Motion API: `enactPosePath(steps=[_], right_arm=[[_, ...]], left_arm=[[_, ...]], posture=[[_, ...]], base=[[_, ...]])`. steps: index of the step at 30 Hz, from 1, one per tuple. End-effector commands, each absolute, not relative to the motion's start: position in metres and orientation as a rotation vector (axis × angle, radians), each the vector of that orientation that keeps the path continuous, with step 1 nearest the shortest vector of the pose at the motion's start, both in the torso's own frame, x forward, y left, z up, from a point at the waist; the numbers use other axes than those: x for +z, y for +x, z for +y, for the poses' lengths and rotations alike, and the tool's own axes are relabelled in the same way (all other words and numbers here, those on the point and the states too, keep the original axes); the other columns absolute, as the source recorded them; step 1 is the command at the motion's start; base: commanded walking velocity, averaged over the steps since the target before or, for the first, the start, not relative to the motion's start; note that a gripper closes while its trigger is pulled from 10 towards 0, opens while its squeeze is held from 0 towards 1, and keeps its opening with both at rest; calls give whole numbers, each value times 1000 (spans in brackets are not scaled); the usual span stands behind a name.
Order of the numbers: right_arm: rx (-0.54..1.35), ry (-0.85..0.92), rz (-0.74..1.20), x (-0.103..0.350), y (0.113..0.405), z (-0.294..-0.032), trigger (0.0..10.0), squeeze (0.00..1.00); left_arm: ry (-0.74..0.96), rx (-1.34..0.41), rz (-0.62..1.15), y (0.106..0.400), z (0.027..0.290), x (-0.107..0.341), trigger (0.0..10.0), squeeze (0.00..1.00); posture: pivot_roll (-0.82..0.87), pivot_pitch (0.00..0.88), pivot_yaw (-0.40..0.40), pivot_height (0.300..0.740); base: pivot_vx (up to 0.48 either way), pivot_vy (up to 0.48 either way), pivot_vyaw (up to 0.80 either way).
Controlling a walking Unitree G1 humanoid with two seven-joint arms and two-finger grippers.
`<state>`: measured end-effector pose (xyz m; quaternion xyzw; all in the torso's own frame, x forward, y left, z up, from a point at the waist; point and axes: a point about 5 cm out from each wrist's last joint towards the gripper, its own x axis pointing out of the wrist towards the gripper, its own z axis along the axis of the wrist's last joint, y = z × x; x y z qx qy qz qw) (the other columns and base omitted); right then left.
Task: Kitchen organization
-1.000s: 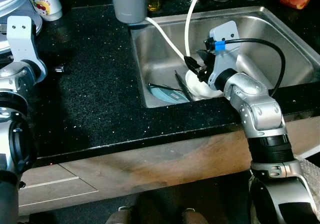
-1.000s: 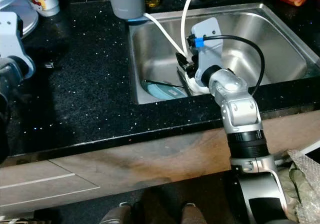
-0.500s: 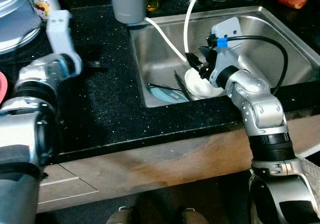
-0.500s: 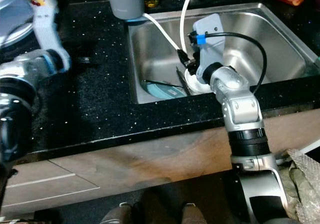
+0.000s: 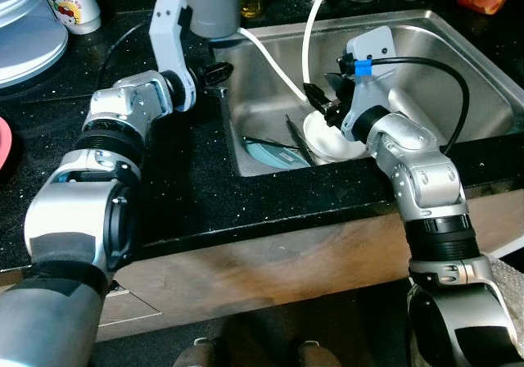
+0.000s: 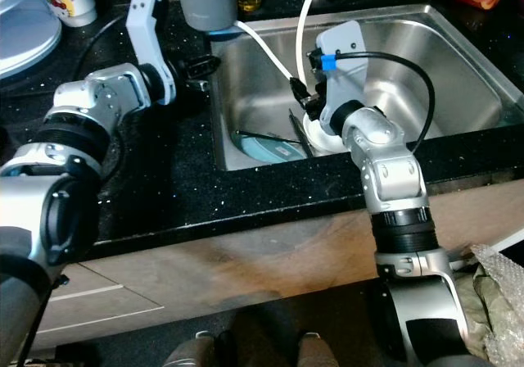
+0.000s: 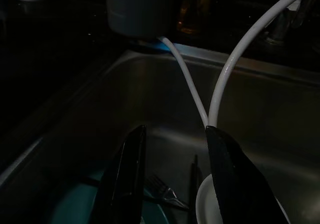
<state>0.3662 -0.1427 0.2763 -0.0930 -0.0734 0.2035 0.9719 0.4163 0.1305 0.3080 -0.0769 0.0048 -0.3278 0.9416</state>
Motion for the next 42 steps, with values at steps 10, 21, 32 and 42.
enactPosePath(steps=[10,21,32,42], right_arm=[[415,-145,-171,275,364,-138,10000,0],[429,-140,-169,272,362,-134,10000,0],[441,-155,-171,273,361,-133,10000,0],[449,-168,-173,275,361,-133,10000,0]], left_arm=[[376,-151,-94,414,217,302,10000,1000],[273,143,-15,402,283,285,10000,0],[82,241,80,401,291,266,10000,0],[0,243,325,392,300,235,10000,0]], posture=[[3,148,36,740],[-1,153,30,740],[-15,166,33,740],[-13,170,33,740]], base=[[0,0,0],[0,0,0],[0,0,0],[0,0,0]])
